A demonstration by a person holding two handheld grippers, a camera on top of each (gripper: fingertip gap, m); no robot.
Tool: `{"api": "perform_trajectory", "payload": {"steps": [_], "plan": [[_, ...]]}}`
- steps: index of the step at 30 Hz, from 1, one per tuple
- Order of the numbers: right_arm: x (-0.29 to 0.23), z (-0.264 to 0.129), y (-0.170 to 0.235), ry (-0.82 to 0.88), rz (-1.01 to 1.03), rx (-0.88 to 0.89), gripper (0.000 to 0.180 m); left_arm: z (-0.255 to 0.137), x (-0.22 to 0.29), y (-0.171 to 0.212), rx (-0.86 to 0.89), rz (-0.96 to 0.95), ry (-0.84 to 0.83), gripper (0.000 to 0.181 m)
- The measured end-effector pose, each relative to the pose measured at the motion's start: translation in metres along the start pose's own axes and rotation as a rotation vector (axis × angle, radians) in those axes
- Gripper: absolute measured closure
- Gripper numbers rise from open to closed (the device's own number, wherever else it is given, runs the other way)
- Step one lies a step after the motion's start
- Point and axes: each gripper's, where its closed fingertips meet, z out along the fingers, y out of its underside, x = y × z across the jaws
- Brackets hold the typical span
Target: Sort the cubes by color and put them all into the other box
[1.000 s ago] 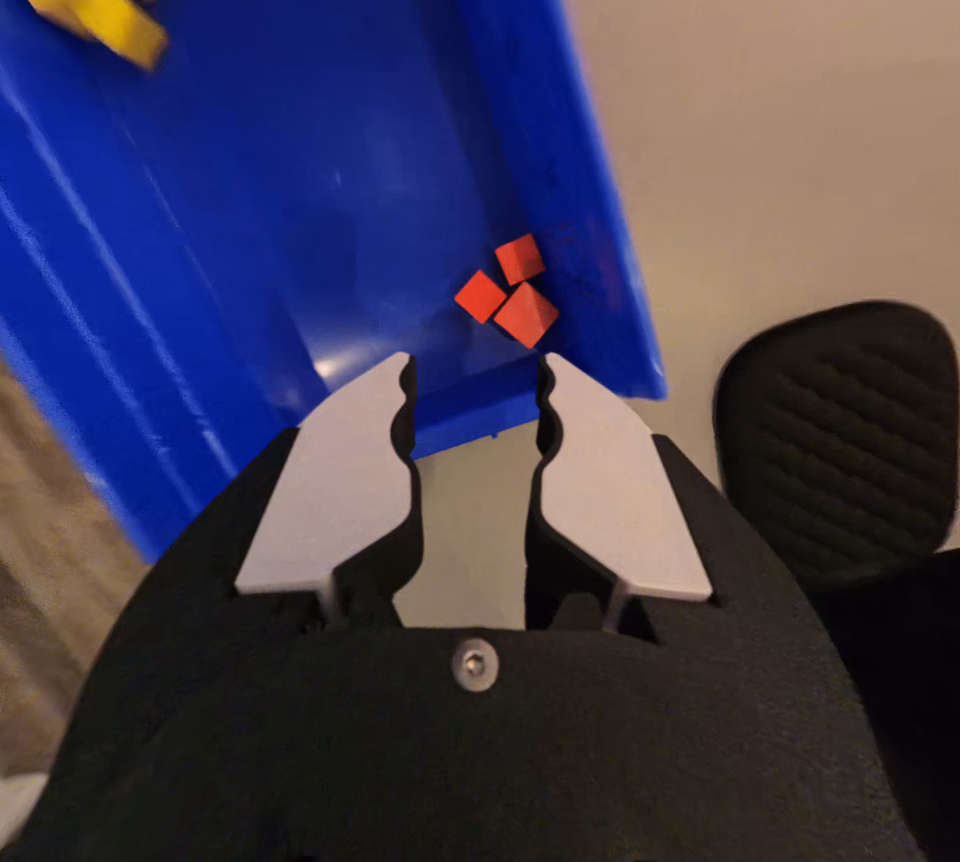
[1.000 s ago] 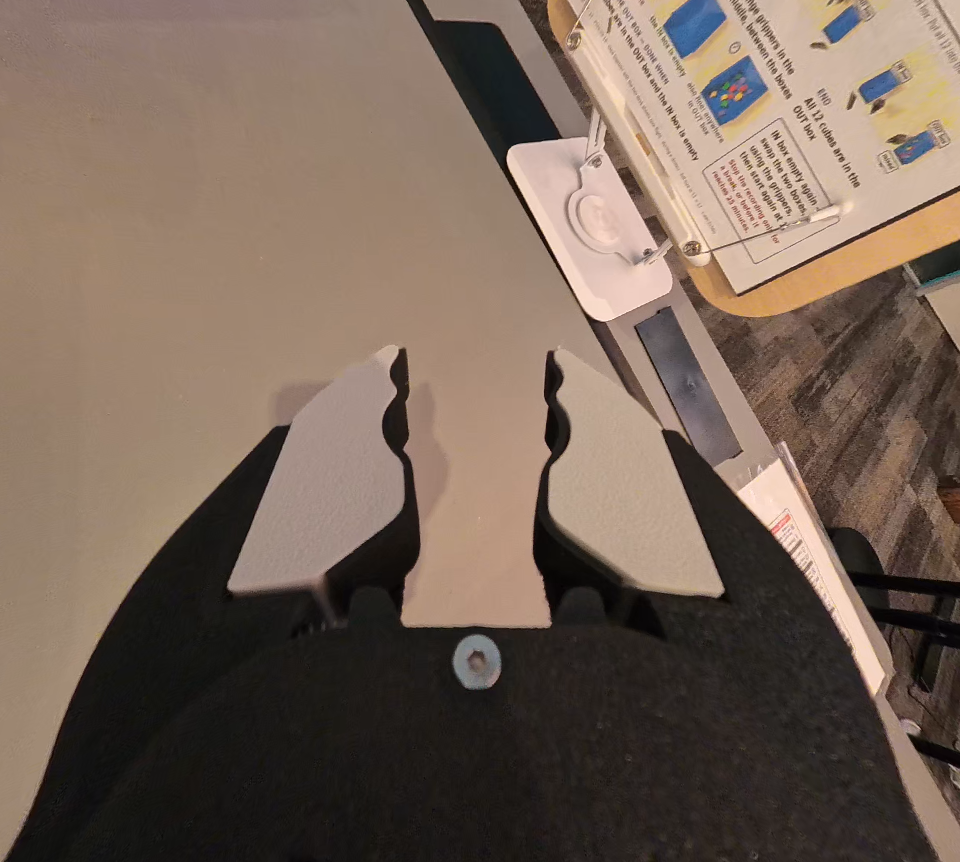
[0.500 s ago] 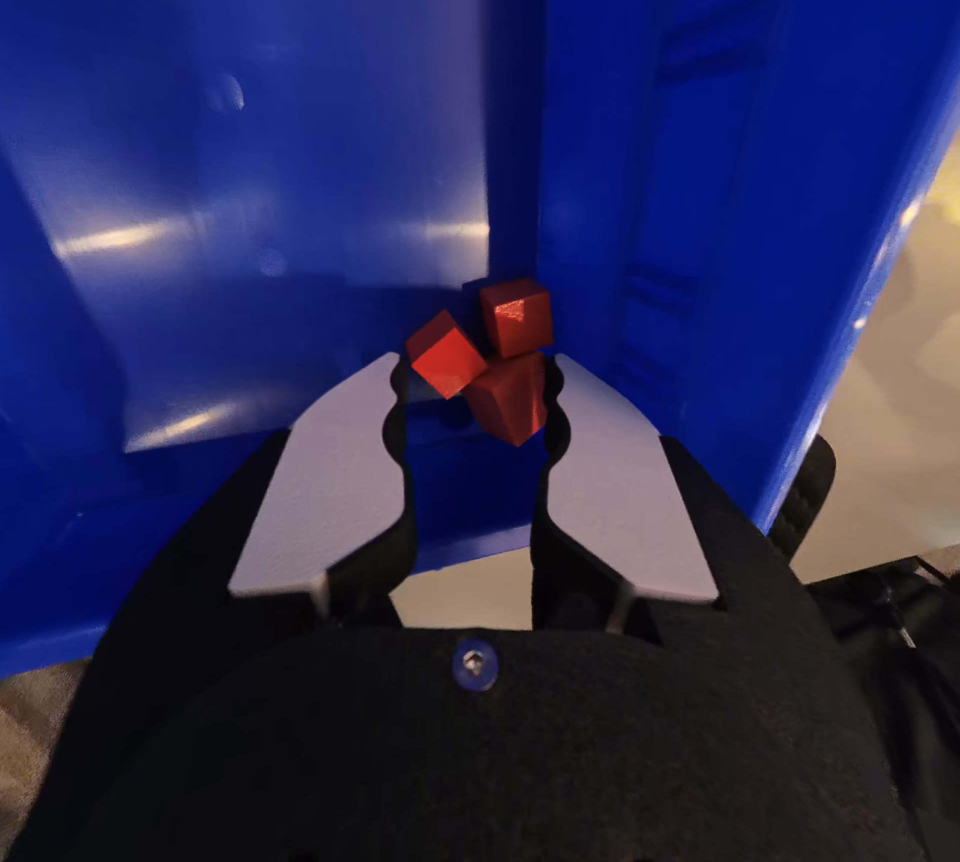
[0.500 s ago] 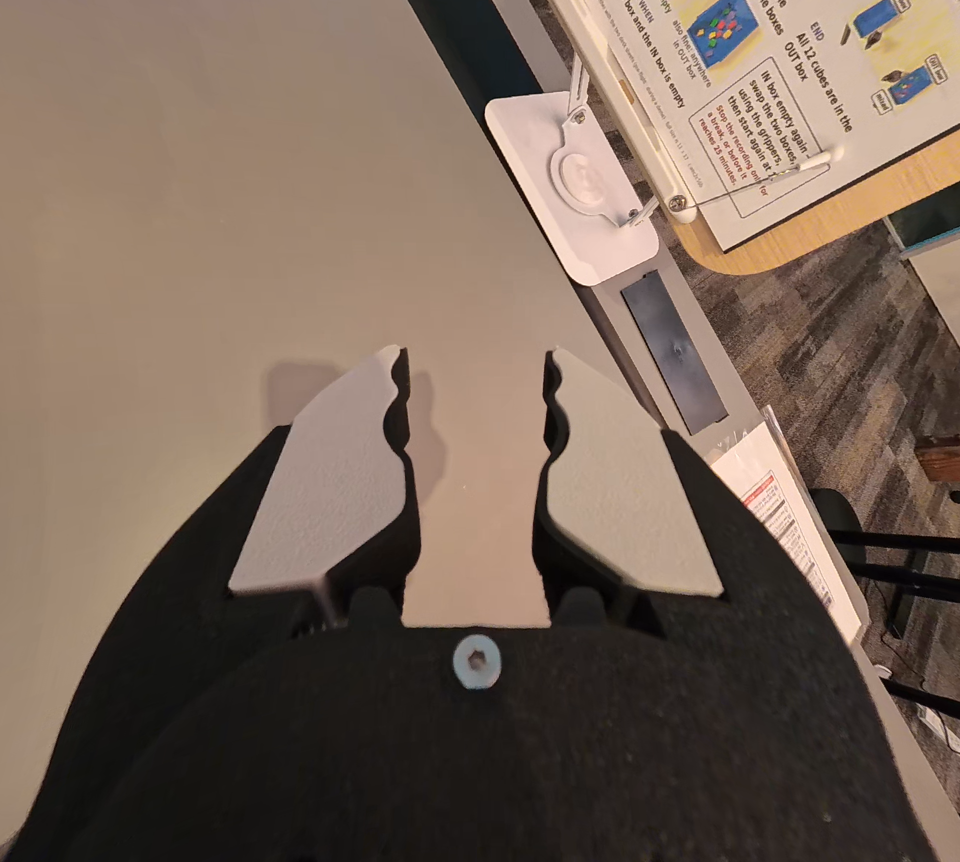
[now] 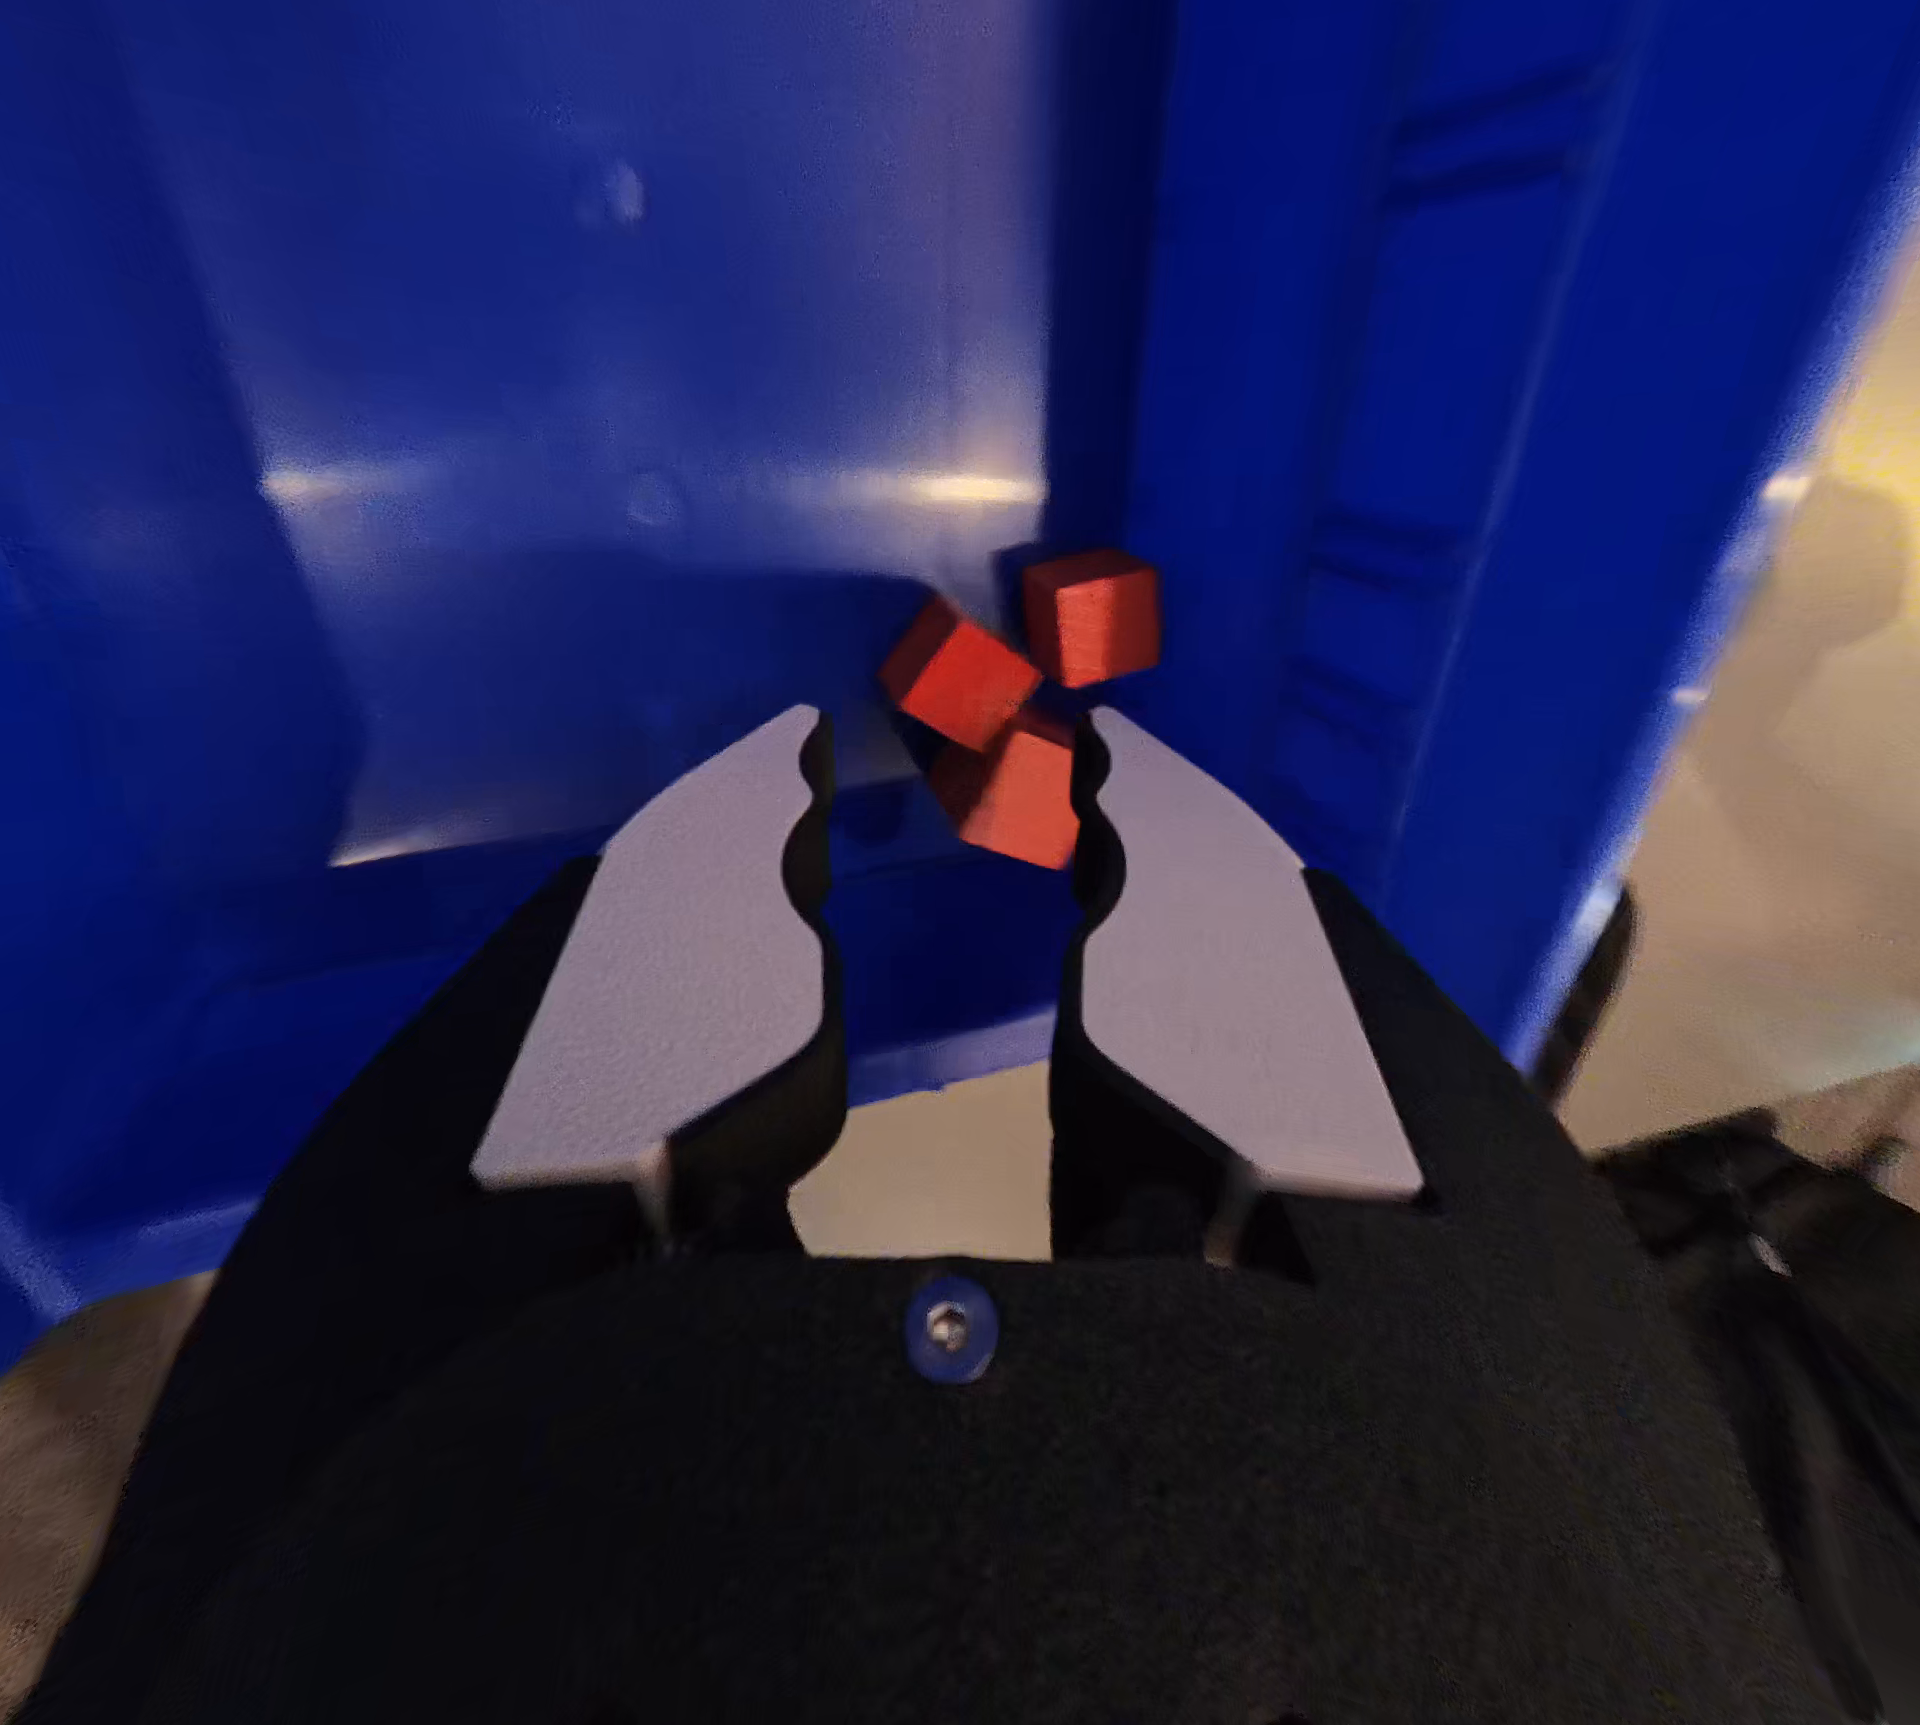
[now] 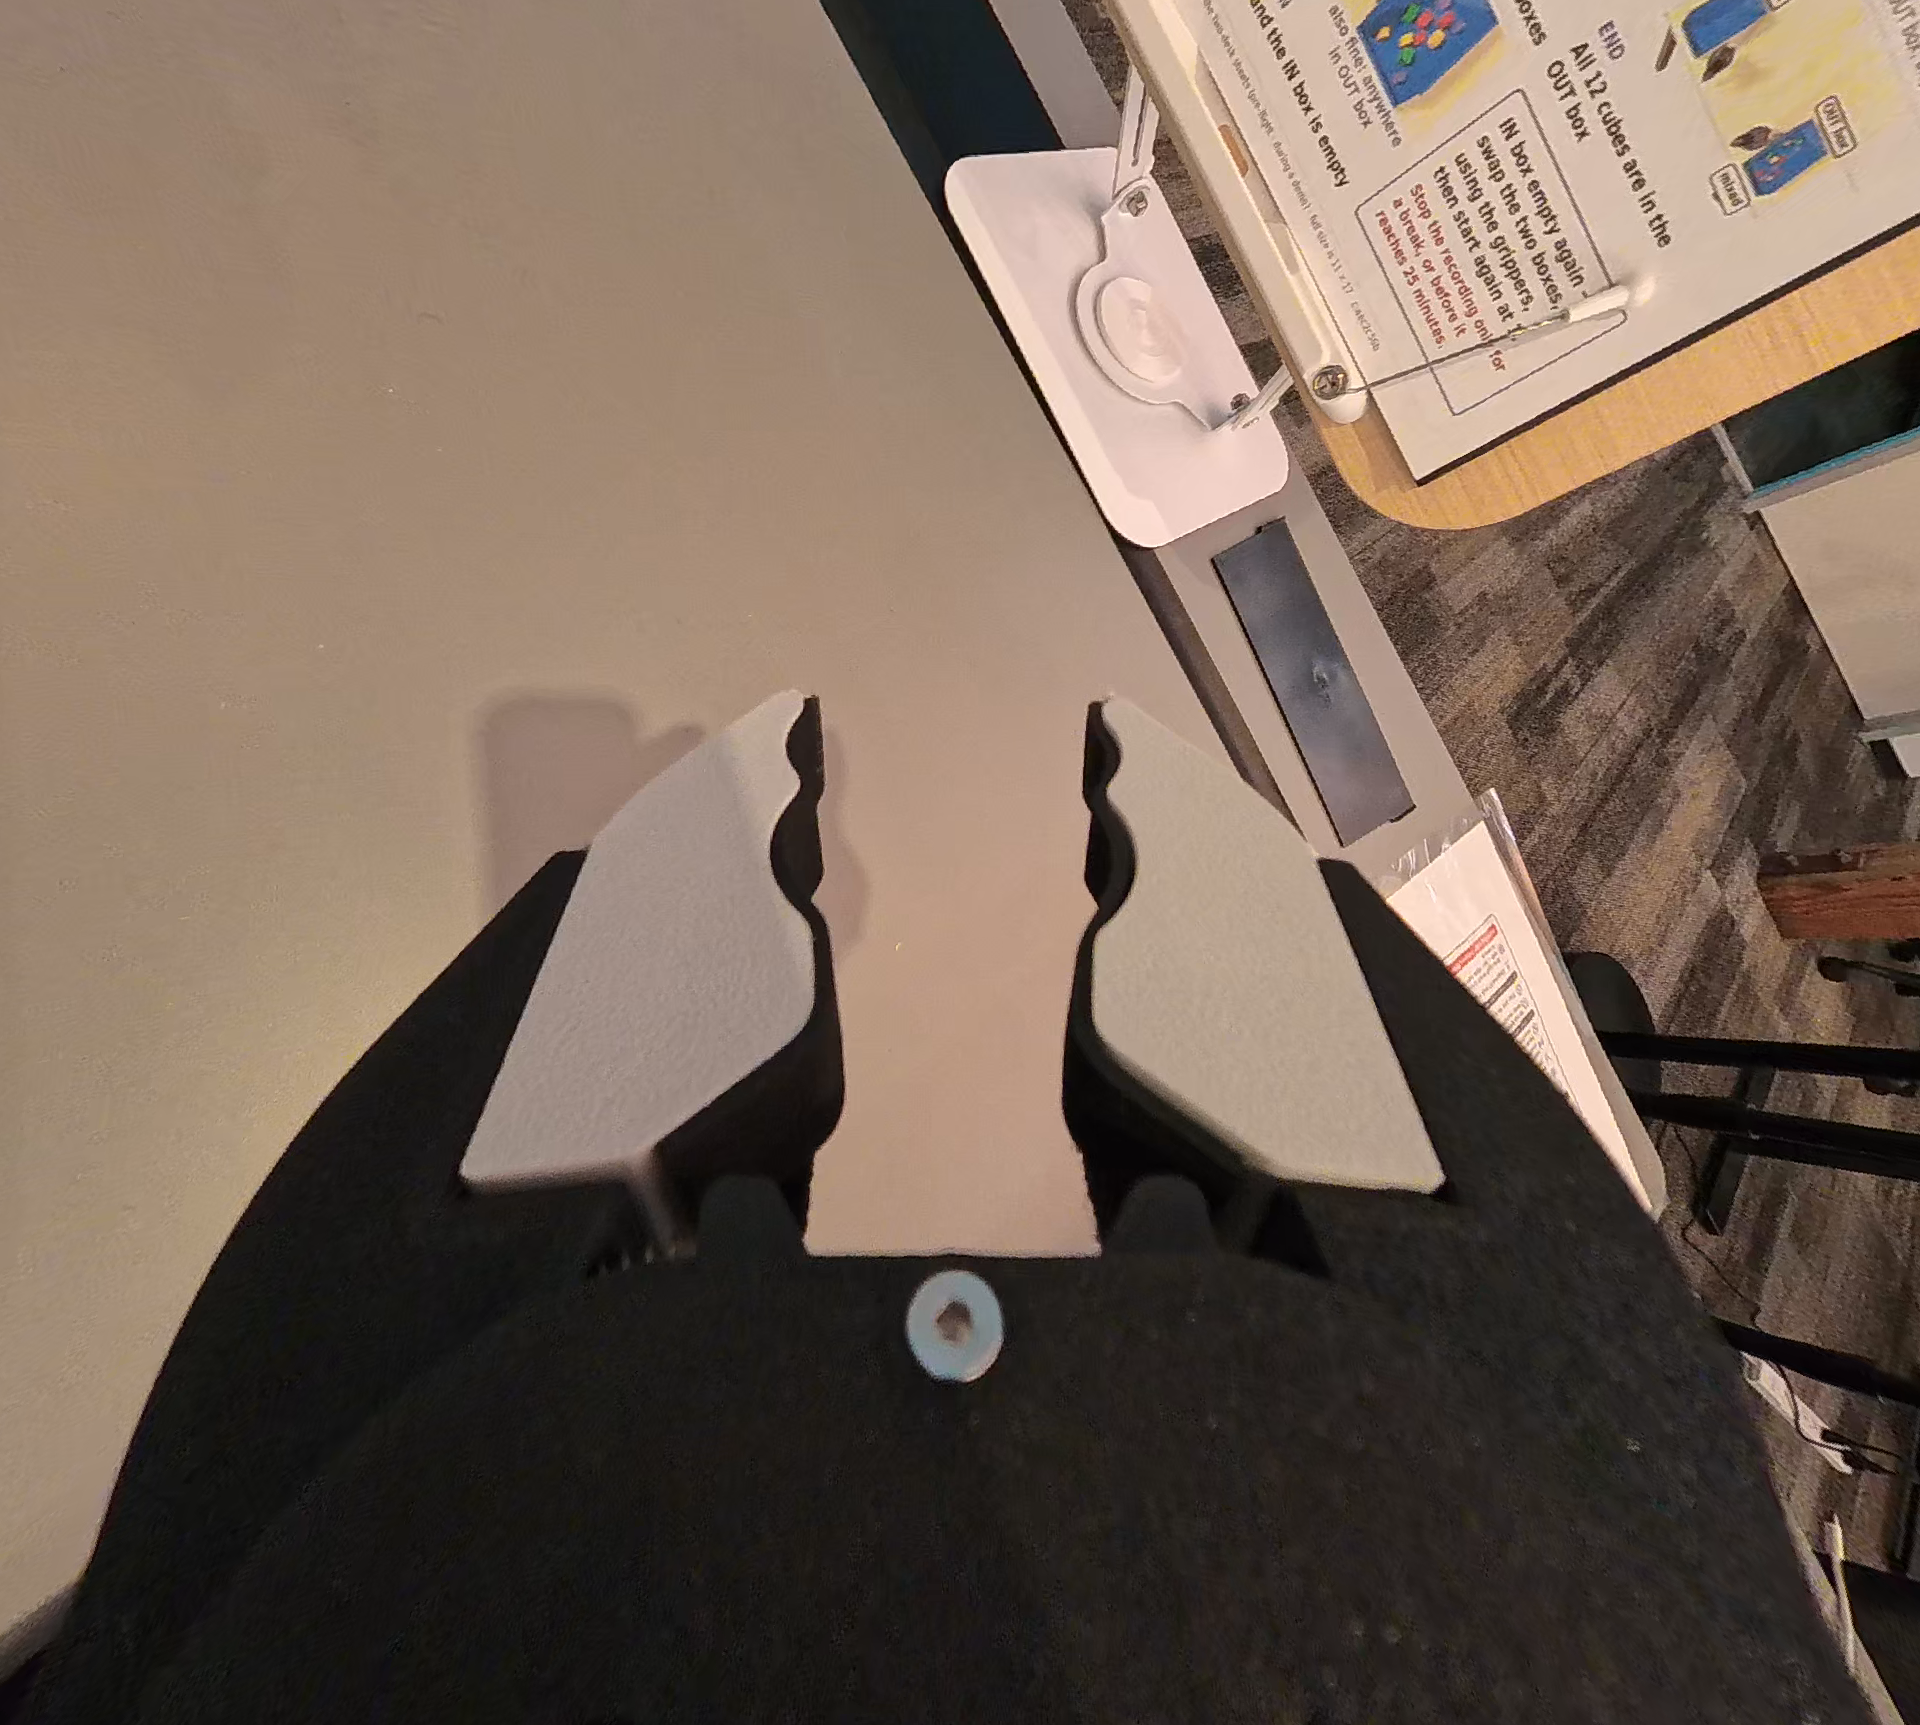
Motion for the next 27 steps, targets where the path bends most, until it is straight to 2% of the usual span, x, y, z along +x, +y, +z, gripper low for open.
{"api": "perform_trajectory", "payload": {"steps": [2,5,8,11,15,17,24,26,27], "plan": [[0.001,0.001,0.0,-0.002,0.006,0.002,0.133,0.001,0.01,0.002,0.002,0.005,0.048,0.131],[0.001,0.004,0.003,-0.004,0.009,-0.012,0.133,0.009,-0.005,0.007,-0.045,0.036,-0.084,0.126],[-0.001,0.007,0.006,-0.002,-0.004,-0.034,0.133,0.02,-0.007,0.001,-0.048,0.022,-0.093,0.128],[-0.006,0.009,0.007,-0.01,-0.027,-0.047,0.134,0.022,-0.009,-0.01,-0.018,0.04,-0.117,0.138],[-0.006,0.01,0.008,-0.007,-0.04,-0.056,0.134,0.022,-0.022,-0.009,-0.035,0.079,-0.211,0.174],[-0.006,0.01,0.008,-0.01,-0.038,-0.052,0.134,0.02,-0.025,-0.01,-0.018,0.091,-0.22,0.181],[-0.003,0.011,0.012,-0.014,-0.026,-0.055,0.135,-0.004,-0.029,-0.021,0.093,0.103,-0.145,0.17],[-0.004,0.012,0.013,-0.016,-0.028,-0.062,0.135,-0.008,-0.017,-0.017,0.072,0.095,-0.039,0.154],[-0.004,0.012,0.013,-0.018,-0.032,-0.065,0.134,-0.008,-0.01,-0.012,0.041,0.102,0.008,0.139]]}}
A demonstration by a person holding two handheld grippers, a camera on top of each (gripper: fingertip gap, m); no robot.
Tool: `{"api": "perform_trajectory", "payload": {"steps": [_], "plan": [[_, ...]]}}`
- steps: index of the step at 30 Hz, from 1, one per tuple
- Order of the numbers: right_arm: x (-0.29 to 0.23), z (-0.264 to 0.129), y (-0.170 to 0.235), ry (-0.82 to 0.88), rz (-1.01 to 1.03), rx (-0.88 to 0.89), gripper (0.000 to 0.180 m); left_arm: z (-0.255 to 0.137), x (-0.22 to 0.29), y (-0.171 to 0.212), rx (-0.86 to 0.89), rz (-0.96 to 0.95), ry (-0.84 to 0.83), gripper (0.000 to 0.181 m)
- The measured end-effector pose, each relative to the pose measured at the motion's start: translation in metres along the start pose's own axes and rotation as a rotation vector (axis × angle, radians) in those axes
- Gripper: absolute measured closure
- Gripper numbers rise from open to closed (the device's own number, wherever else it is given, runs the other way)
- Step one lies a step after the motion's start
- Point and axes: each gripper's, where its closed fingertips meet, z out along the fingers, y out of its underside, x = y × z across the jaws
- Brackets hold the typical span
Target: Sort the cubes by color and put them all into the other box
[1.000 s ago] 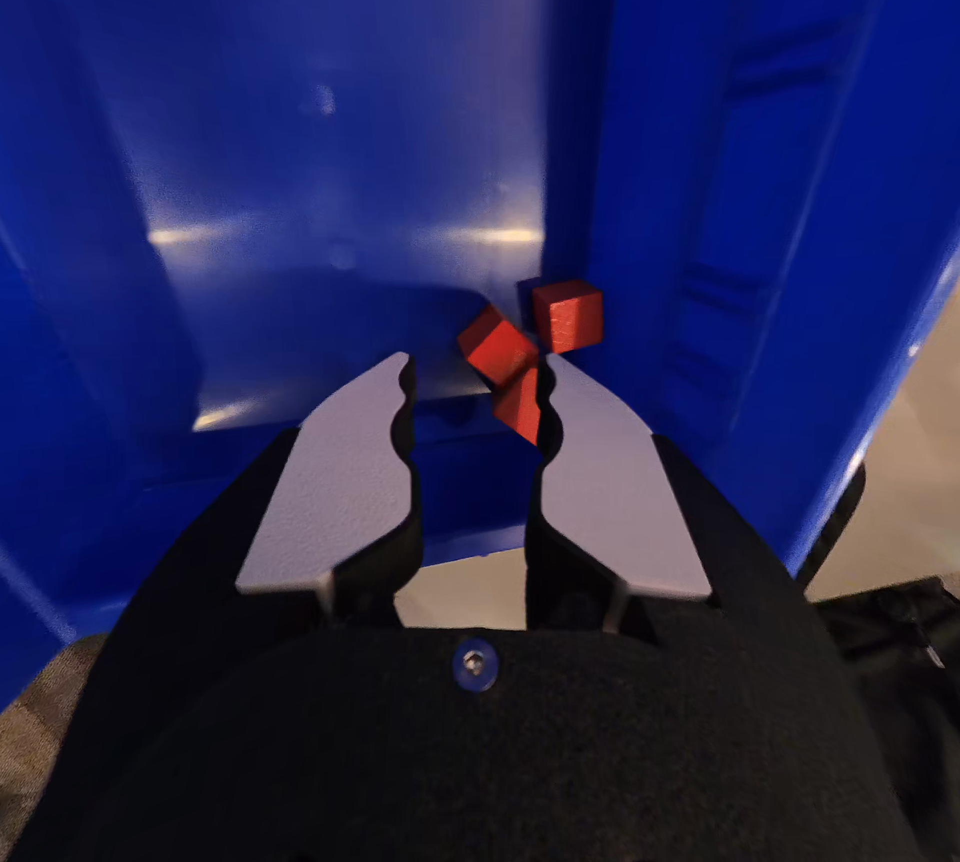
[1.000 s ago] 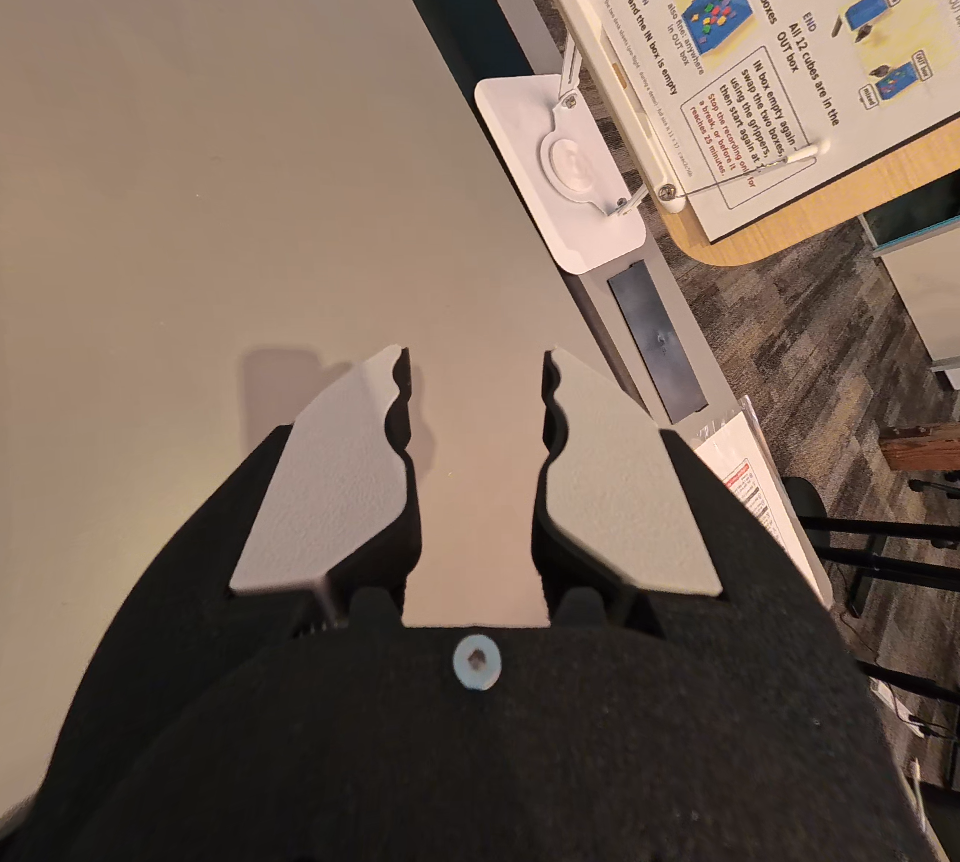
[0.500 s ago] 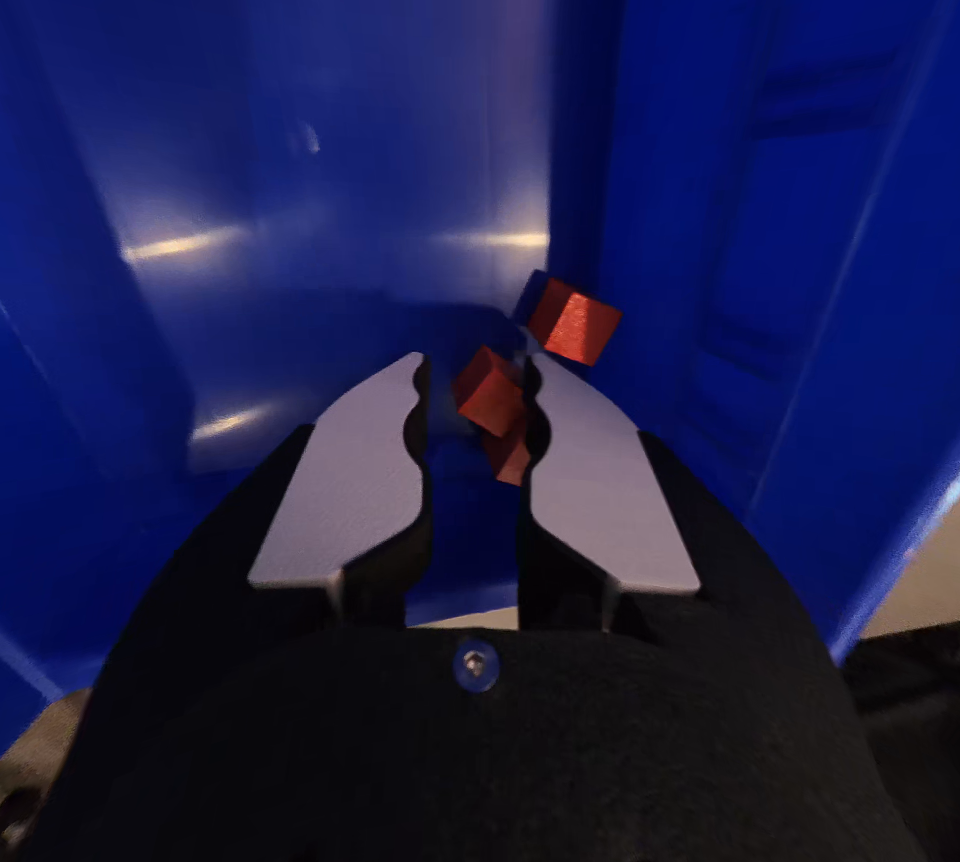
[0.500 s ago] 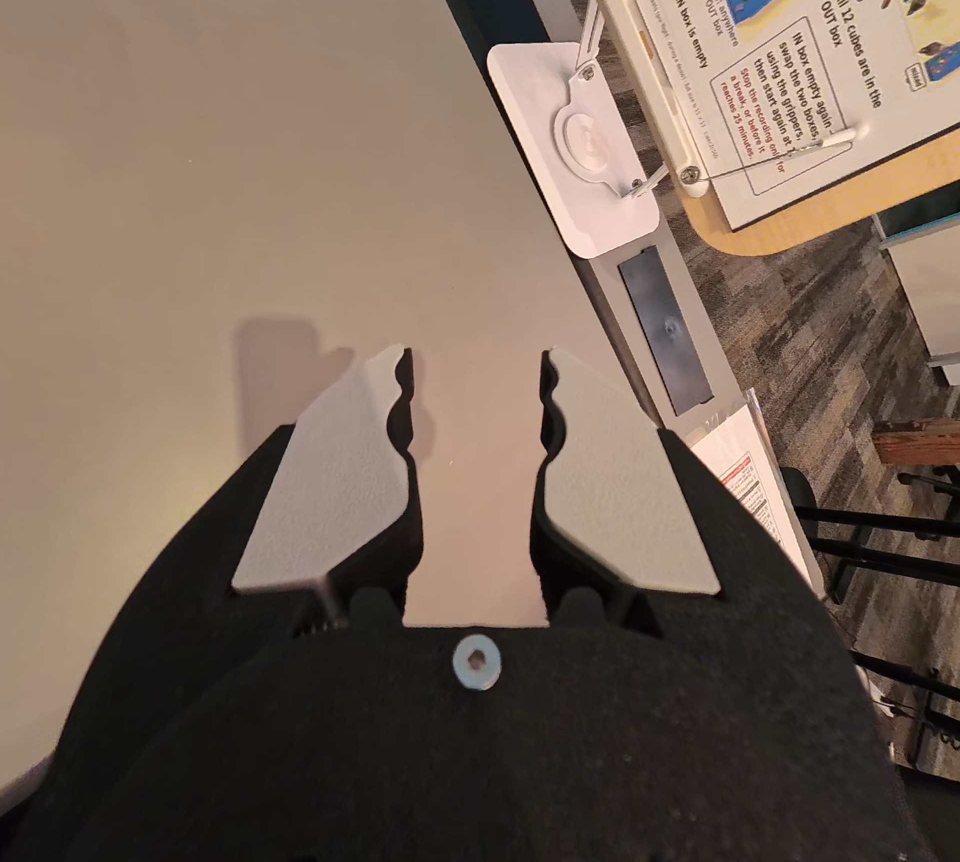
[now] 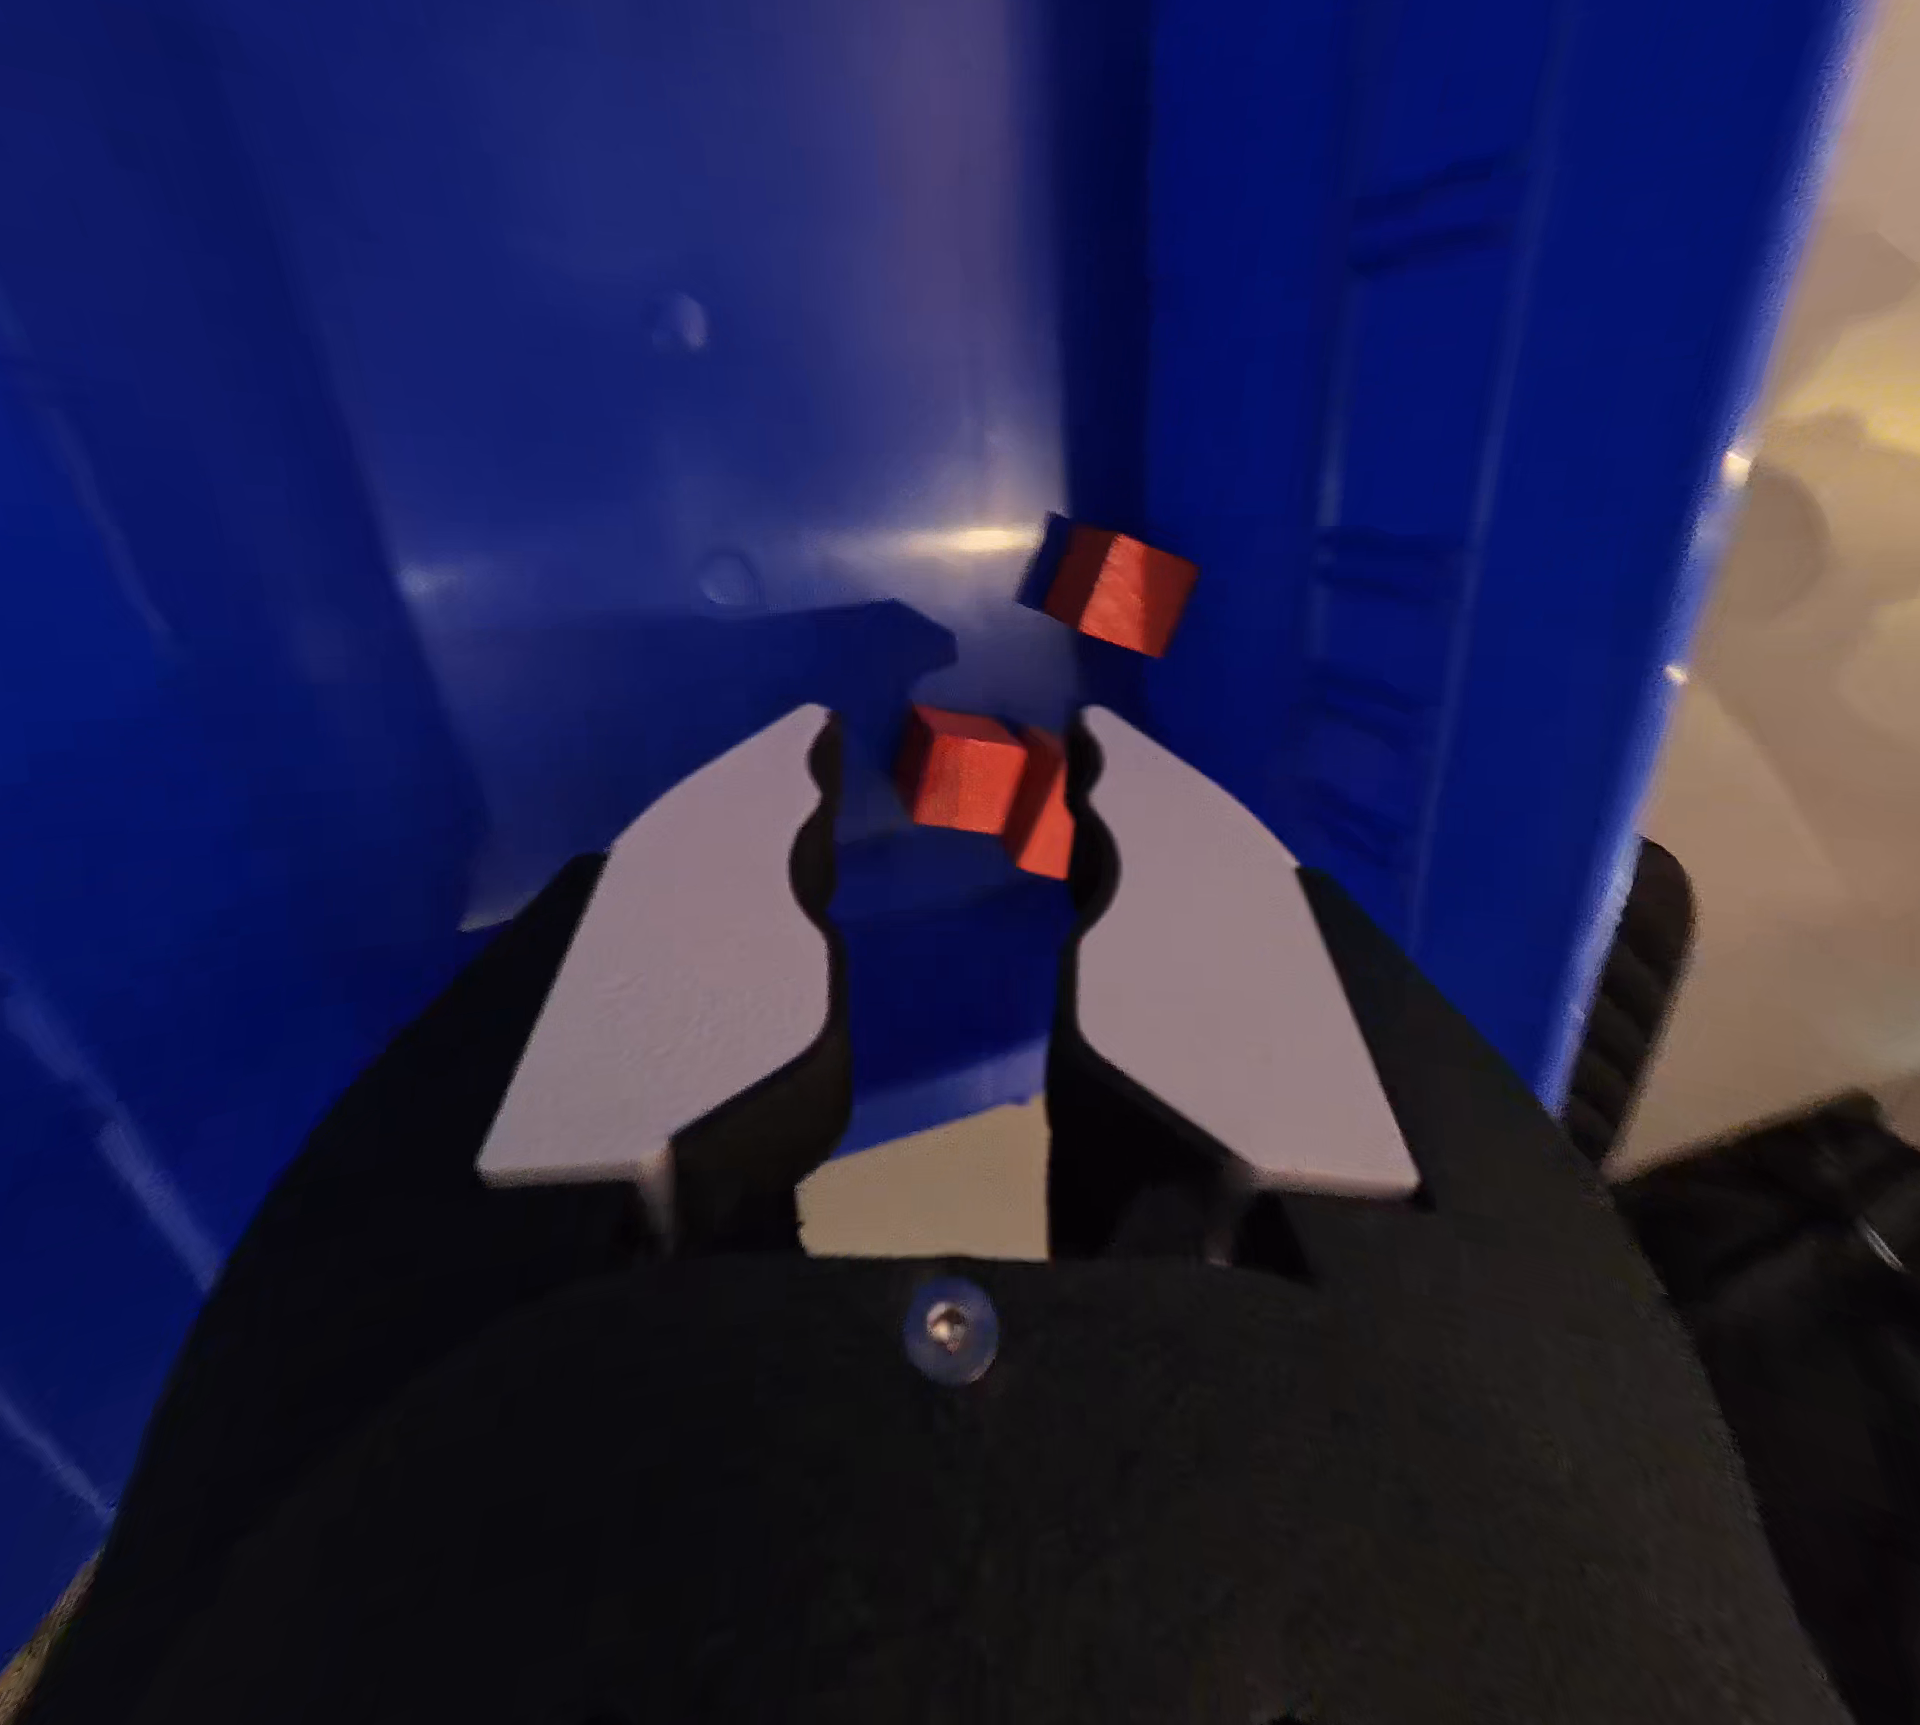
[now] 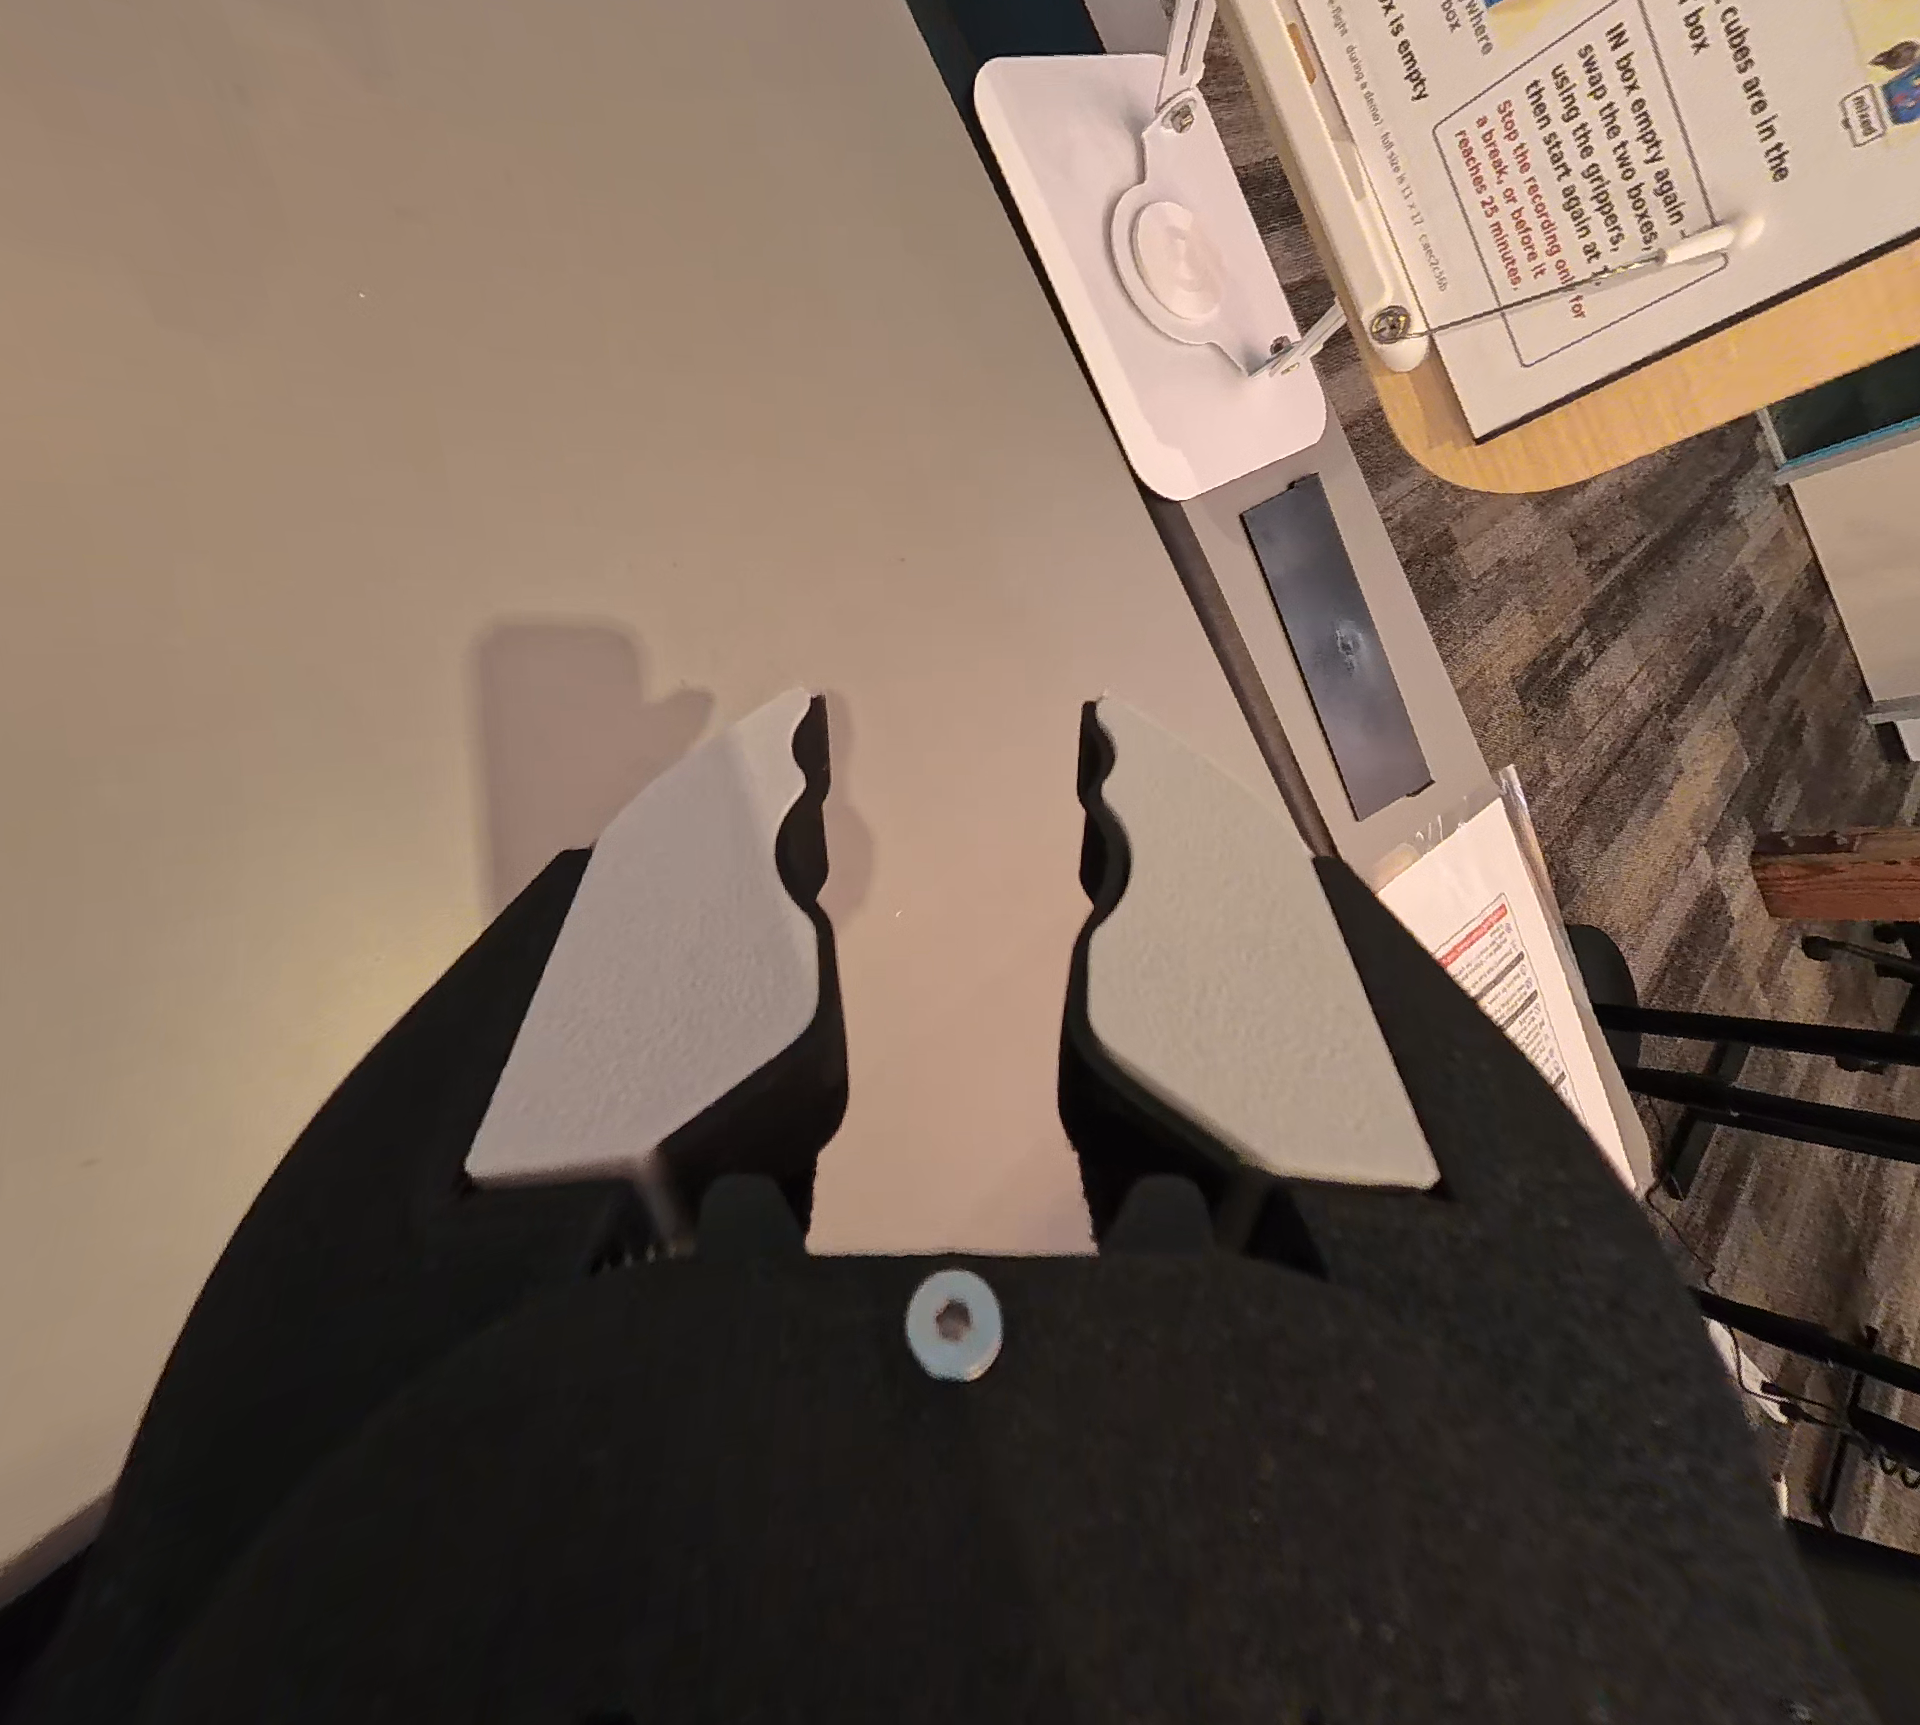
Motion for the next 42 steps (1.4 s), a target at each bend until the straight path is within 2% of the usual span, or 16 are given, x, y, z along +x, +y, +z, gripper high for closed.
{"api": "perform_trajectory", "payload": {"steps": [2,5,7,16,21,27,31,34,37,42], "plan": [[-0.003,0.002,0.0,-0.011,-0.009,-0.005,0.134,0.002,0.007,0.013,-0.087,0.07,0.018,0.134],[-0.007,0.005,0.001,-0.022,-0.028,-0.019,0.134,0.002,-0.012,0.025,-0.17,0.2,-0.156,0.134],[-0.008,0.006,0.002,-0.022,-0.038,-0.028,0.135,0.004,-0.017,0.024,-0.174,0.223,-0.198,0.136],[-0.008,0.006,0.007,-0.027,-0.043,-0.048,0.135,0.012,-0.008,0.023,-0.16,0.209,-0.106,0.135],[-0.009,0.008,0.008,-0.032,-0.045,-0.053,0.135,0.013,-0.026,0.022,-0.154,0.226,-0.194,0.137],[-0.01,0.01,0.009,-0.037,-0.049,-0.063,0.135,0.014,-0.023,0.009,-0.072,0.278,-0.165,0.136],[-0.011,0.012,0.011,-0.038,-0.051,-0.071,0.135,0.019,-0.025,0.008,-0.081,0.344,-0.182,0.134],[-0.011,0.012,0.012,-0.042,-0.054,-0.074,0.136,0.023,-0.029,0.008,-0.093,0.359,-0.203,0.14],[-0.012,0.012,0.012,-0.045,-0.054,-0.077,0.136,0.023,-0.03,0.002,-0.058,0.365,-0.209,0.158],[-0.011,0.014,0.014,-0.045,-0.059,-0.088,0.137,0.01,-0.03,-0.005,0.006,0.387,-0.217,0.158]]}}
